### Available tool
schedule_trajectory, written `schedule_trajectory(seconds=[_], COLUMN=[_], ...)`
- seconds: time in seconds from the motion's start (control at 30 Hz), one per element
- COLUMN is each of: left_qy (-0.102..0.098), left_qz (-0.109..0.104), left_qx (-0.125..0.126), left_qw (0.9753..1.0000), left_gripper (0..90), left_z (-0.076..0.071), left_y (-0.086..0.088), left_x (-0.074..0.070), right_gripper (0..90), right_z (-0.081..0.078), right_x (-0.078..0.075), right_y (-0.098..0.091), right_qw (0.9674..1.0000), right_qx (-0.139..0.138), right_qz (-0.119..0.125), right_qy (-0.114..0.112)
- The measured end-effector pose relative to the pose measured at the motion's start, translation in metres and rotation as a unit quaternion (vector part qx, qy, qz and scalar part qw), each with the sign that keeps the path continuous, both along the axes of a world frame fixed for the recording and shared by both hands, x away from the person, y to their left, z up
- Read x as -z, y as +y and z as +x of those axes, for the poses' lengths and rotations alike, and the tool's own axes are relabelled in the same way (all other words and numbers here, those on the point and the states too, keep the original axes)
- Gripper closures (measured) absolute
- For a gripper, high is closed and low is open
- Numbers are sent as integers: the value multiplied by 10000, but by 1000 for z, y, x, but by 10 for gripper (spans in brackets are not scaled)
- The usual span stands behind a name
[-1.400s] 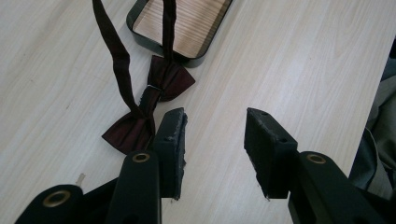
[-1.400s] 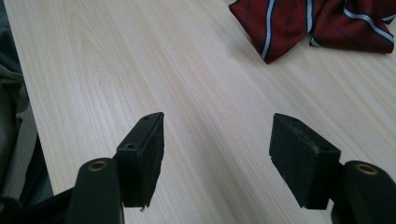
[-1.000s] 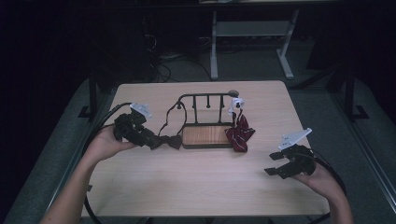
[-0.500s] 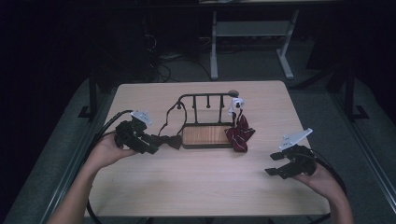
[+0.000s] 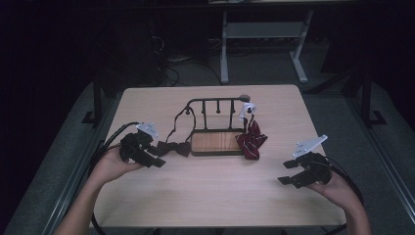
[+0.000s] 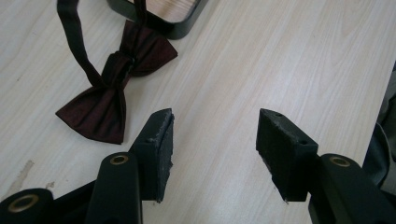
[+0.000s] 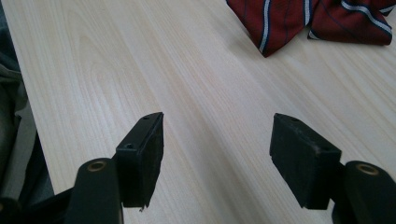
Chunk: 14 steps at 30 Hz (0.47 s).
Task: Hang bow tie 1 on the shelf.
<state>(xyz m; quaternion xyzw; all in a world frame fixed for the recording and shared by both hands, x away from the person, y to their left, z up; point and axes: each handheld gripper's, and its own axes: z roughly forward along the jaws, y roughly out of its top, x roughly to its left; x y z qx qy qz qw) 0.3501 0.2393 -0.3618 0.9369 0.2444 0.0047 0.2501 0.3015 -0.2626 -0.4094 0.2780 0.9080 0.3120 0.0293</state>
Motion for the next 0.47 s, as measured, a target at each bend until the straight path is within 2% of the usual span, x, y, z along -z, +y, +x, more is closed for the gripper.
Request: schedule_trajectory(seconds=[0.33,0.47], left_qy=[-12,-23], left_qz=[-69,-27], left_qx=[-60,-42], left_qw=[10000,10000], left_gripper=[435,420], left_z=[-9,-13], left_y=[2,2], left_x=[17,23], right_gripper=[347,344], right_z=[0,0], right_x=[1,1], right_y=[-2,-1], right_qw=[10000,10000], right_qx=[8,9], right_qz=[2,1], right_qy=[-14,-30])
